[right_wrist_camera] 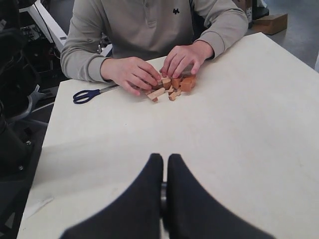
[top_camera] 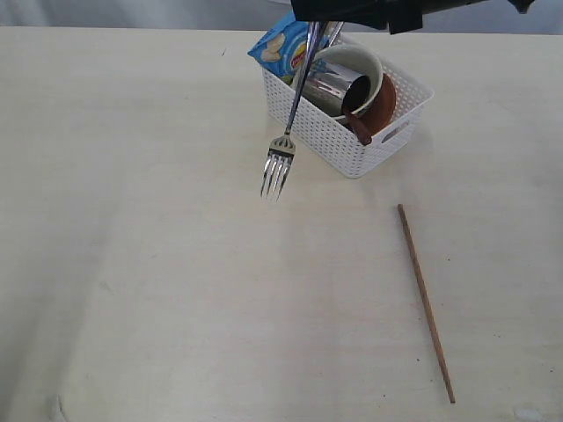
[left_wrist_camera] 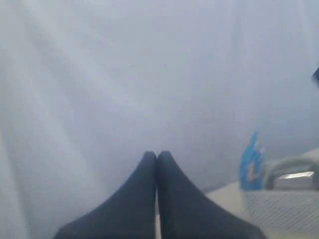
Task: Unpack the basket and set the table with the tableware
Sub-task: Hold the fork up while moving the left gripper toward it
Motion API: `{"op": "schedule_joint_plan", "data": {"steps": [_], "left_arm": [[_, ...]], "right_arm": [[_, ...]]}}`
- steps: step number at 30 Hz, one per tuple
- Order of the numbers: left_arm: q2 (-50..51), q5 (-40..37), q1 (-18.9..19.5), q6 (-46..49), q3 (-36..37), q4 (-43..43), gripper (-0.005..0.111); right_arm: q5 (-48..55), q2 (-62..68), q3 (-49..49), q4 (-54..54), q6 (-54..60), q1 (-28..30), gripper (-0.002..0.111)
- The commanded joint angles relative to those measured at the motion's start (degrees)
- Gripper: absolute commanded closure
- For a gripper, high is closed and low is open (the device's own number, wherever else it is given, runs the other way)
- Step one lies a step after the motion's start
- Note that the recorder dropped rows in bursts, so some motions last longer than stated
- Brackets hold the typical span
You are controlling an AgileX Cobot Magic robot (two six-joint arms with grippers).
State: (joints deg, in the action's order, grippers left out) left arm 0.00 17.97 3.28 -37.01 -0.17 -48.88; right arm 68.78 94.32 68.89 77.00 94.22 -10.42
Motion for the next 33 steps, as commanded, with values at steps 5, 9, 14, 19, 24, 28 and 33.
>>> {"op": "schedule_joint_plan", "data": {"steps": [5, 9, 14, 19, 24, 28, 33], "left_arm": [[0.0, 15.11, 0.14, -17.25, 0.17, 0.36, 0.107], [0.0, 22.88, 0.14, -17.25, 0.17, 0.36, 0.107], [0.0, 27.26, 0.14, -17.25, 0.17, 0.13, 0.107], [0.0, 25.67, 0.14, -17.25, 0.17, 0.03, 0.107], [0.0, 20.05, 0.14, -17.63, 0.17, 7.8, 0.107], [1.5, 6.93, 0.14, -13.7, -6.33, 13.7, 0.107], [15.0, 4.49, 0.14, -16.8, -15.02, 11.27, 0.107]], "right_arm": [[0.68, 0.12, 0.38, 0.89, 0.06, -0.02, 0.108], [0.68, 0.23, 0.38, 0.89, 0.06, -0.02, 0.108], [0.68, 0.23, 0.38, 0.89, 0.06, -0.02, 0.108], [0.68, 0.23, 0.38, 0.89, 0.06, -0.02, 0.108], [0.68, 0.23, 0.38, 0.89, 0.06, -0.02, 0.108], [0.19, 0.35, 0.38, 0.89, -0.06, -0.02, 0.108], [0.19, 0.37, 0.38, 0.89, -1.14, -0.02, 0.108]]}}
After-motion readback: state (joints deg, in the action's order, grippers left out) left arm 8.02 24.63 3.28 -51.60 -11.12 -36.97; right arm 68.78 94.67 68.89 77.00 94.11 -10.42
